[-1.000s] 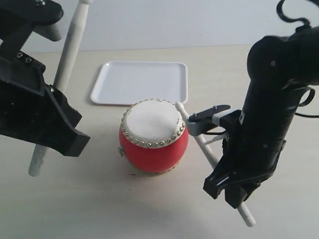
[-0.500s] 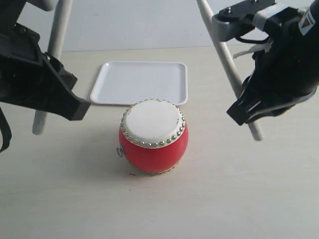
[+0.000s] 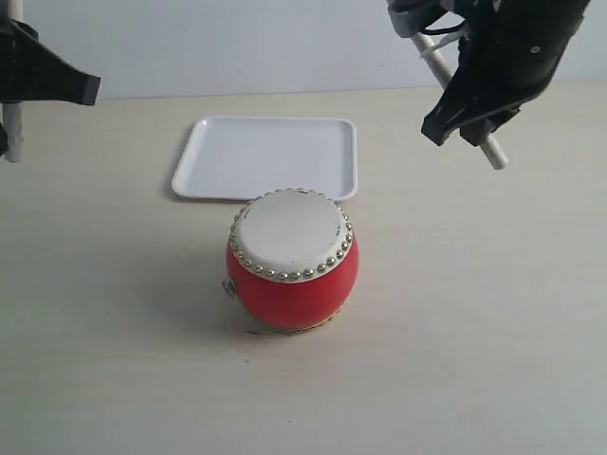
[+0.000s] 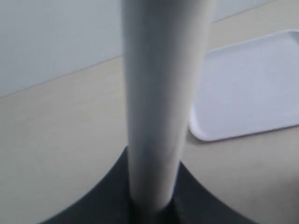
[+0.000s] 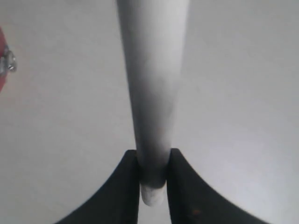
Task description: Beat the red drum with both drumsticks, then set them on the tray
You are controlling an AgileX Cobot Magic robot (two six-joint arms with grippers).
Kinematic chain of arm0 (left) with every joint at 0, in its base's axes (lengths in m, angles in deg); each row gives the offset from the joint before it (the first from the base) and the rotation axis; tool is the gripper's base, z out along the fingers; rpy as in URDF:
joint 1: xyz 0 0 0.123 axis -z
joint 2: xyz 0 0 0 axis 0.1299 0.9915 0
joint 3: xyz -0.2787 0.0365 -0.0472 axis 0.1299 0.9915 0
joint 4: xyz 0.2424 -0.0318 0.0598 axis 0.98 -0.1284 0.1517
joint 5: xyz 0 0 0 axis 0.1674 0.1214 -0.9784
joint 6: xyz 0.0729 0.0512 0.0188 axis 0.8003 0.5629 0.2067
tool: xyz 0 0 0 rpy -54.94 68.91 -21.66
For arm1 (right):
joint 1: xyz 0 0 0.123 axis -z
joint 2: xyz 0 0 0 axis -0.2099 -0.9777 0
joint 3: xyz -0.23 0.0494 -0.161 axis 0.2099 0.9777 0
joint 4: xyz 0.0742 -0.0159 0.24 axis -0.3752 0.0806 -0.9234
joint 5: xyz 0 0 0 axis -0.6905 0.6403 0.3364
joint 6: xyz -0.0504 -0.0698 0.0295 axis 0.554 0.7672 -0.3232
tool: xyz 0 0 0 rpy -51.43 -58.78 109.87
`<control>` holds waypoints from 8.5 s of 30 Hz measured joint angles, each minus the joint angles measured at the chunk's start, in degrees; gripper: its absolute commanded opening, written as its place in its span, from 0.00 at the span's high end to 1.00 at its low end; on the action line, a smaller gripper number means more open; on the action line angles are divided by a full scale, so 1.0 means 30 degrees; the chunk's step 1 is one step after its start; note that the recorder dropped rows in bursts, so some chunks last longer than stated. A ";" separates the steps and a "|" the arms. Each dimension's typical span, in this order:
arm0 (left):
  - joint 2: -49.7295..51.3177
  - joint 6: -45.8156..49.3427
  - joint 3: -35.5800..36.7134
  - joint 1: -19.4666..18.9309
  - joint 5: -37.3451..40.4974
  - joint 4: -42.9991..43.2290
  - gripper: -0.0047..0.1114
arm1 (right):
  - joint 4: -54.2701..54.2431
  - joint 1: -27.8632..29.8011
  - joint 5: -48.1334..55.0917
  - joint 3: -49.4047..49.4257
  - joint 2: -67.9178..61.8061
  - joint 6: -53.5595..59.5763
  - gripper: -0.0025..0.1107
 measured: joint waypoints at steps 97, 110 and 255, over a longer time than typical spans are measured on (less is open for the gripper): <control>0.4233 0.1511 -0.1023 -0.6655 -0.5992 -0.2135 0.96 | 0.0241 -0.1276 -0.2822 -1.8400 -1.7069 1.0158 0.75; 0.6122 0.2574 -0.0948 -0.6655 -0.9973 -0.3450 0.96 | -0.7560 -0.1276 0.0875 -1.8605 -1.3650 0.8268 0.75; 1.1782 -1.5348 -0.1688 -1.3118 -3.4332 0.8635 0.96 | -0.6219 0.0050 0.1589 -1.8605 -1.7123 1.5585 0.98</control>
